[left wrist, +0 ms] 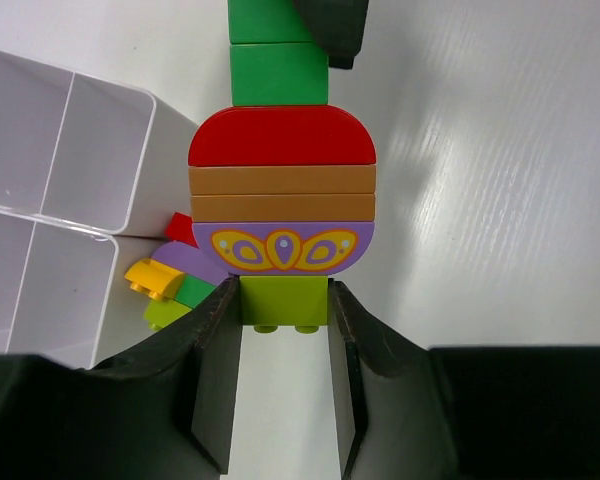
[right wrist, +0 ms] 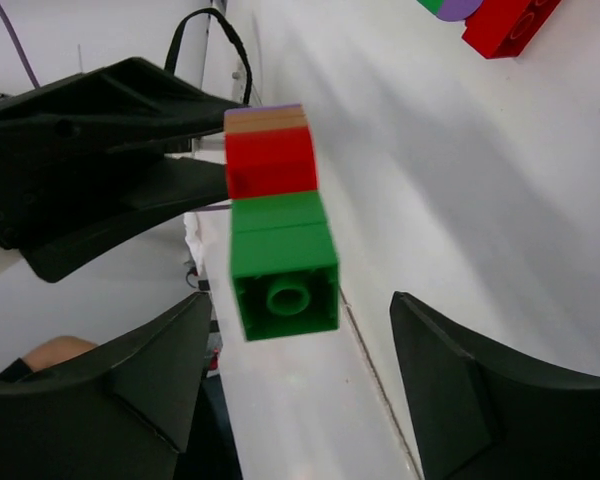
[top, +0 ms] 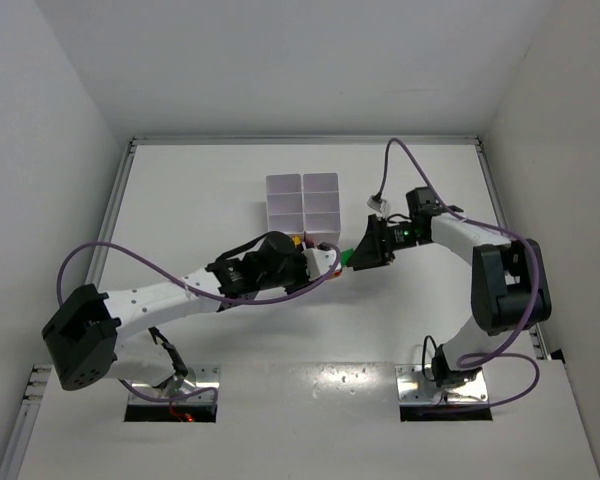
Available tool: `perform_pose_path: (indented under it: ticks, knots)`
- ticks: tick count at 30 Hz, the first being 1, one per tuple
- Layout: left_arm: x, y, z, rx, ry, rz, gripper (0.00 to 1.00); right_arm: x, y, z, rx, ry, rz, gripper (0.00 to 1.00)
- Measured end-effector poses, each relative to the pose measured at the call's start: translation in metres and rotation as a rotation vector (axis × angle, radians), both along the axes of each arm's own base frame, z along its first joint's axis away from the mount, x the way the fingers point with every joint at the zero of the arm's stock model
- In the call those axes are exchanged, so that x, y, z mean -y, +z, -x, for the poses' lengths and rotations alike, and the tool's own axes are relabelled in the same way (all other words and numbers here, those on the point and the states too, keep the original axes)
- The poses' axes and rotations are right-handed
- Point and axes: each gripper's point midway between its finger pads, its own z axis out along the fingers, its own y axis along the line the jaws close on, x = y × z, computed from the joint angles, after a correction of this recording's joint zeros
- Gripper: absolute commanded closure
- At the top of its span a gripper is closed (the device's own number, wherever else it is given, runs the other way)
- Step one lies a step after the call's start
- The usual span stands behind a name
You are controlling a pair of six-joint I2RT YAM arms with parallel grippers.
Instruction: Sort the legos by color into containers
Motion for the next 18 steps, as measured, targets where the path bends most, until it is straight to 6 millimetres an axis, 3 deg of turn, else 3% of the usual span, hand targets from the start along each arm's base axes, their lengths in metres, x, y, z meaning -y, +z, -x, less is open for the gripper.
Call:
perform_pose_path:
  ticks: [4,10,13,14,18]
  knots:
    - [0.002,0.005,0.002,0.007,-0.003,0.016,1.00,-0.001,-0.003,-0.004,-0.016,-0.003,-0.006,0.44]
    - [0.002,0.006,0.002,0.005,0.003,0.018,1.00,-0.004,0.005,-0.011,0.005,0.001,-0.036,0.56]
    - [0.002,0.005,0.002,0.001,0.007,0.021,1.00,-0.005,0.011,-0.014,0.022,0.006,-0.054,0.72]
    - [0.002,0.006,0.002,0.000,0.010,0.023,1.00,-0.005,0.012,-0.015,0.027,0.007,-0.056,0.83]
    - [0.002,0.007,0.001,0.003,0.013,0.032,1.00,-0.006,0.013,-0.015,0.029,0.010,-0.064,0.99]
